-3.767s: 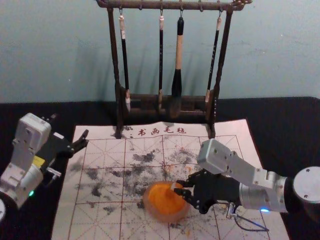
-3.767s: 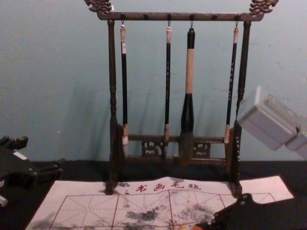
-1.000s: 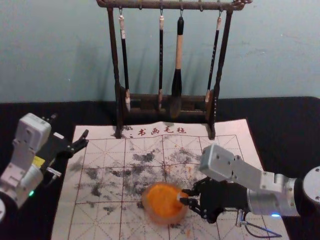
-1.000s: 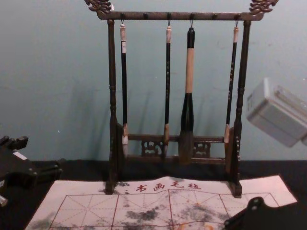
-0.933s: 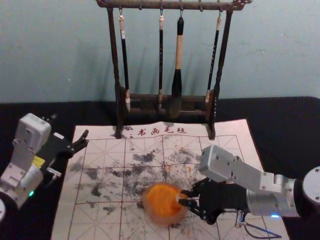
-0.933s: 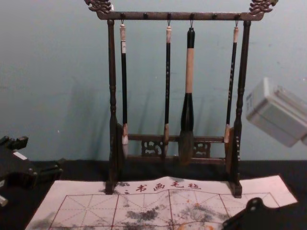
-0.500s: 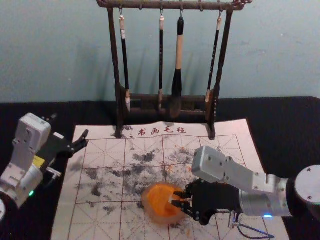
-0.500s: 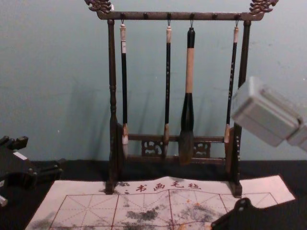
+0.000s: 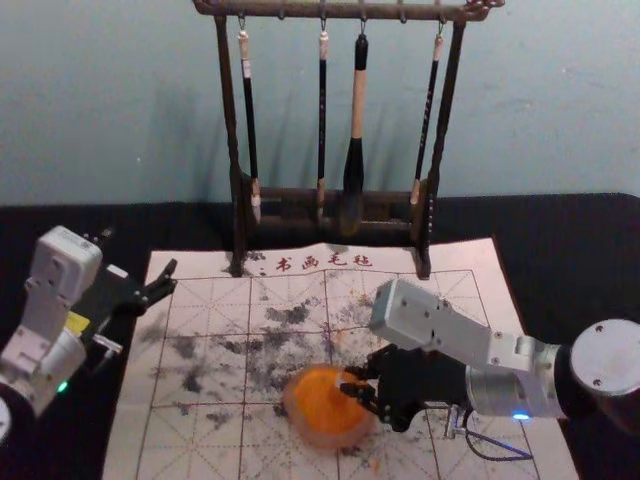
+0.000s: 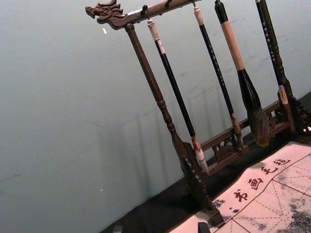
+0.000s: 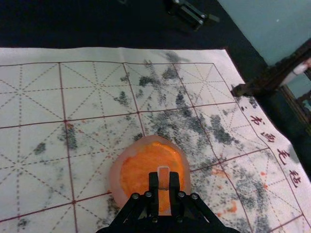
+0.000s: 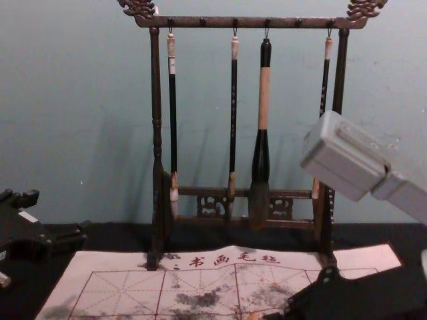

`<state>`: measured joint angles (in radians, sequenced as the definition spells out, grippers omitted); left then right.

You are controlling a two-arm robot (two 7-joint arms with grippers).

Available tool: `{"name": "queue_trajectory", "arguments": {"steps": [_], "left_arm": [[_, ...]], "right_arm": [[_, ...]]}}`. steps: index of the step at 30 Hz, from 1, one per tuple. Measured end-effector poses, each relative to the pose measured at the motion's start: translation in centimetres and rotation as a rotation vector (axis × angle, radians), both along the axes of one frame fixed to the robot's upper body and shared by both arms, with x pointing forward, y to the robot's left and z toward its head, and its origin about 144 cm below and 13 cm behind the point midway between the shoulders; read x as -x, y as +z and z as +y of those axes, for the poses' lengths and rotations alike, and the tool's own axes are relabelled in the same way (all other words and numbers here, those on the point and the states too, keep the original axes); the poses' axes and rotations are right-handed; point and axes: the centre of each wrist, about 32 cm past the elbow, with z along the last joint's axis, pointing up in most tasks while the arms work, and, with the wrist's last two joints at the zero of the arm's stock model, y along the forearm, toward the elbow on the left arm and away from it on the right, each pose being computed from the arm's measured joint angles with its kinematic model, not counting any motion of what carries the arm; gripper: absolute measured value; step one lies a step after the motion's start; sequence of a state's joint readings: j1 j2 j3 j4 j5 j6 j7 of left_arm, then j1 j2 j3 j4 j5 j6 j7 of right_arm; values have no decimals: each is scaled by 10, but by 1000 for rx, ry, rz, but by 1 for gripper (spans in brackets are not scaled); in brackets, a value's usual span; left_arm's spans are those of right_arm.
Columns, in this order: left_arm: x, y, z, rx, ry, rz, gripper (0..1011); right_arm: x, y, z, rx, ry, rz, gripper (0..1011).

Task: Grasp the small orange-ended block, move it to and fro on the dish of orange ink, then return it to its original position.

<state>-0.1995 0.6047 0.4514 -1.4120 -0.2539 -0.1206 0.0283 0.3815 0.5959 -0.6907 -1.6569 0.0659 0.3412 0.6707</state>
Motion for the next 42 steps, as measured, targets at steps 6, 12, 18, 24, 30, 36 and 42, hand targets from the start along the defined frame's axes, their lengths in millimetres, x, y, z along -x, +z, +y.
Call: {"name": "queue_trajectory", "arguments": {"steps": [6, 12, 18, 24, 30, 36, 42], "left_arm": [[0, 0, 0, 0, 0, 0, 1001], [0, 0, 0, 0, 0, 0, 1001], [0, 0, 0, 0, 0, 0, 1001], [0, 0, 0, 0, 0, 0, 1001], [0, 0, 0, 0, 0, 0, 1001], [0, 0, 0, 0, 0, 0, 1001], [0, 0, 0, 0, 0, 0, 1001]], "right_arm": [[-3, 1, -2, 7, -22, -4, 85], [-1, 3, -9, 4, -33, 6, 85], [4, 9, -17, -39, -49, 26, 85], [6, 18, -31, -83, -106, 32, 85], [8, 25, -48, -94, -191, 13, 85], [10, 28, -61, -82, -264, -13, 85], [13, 27, -74, -71, -332, -27, 85]]}}
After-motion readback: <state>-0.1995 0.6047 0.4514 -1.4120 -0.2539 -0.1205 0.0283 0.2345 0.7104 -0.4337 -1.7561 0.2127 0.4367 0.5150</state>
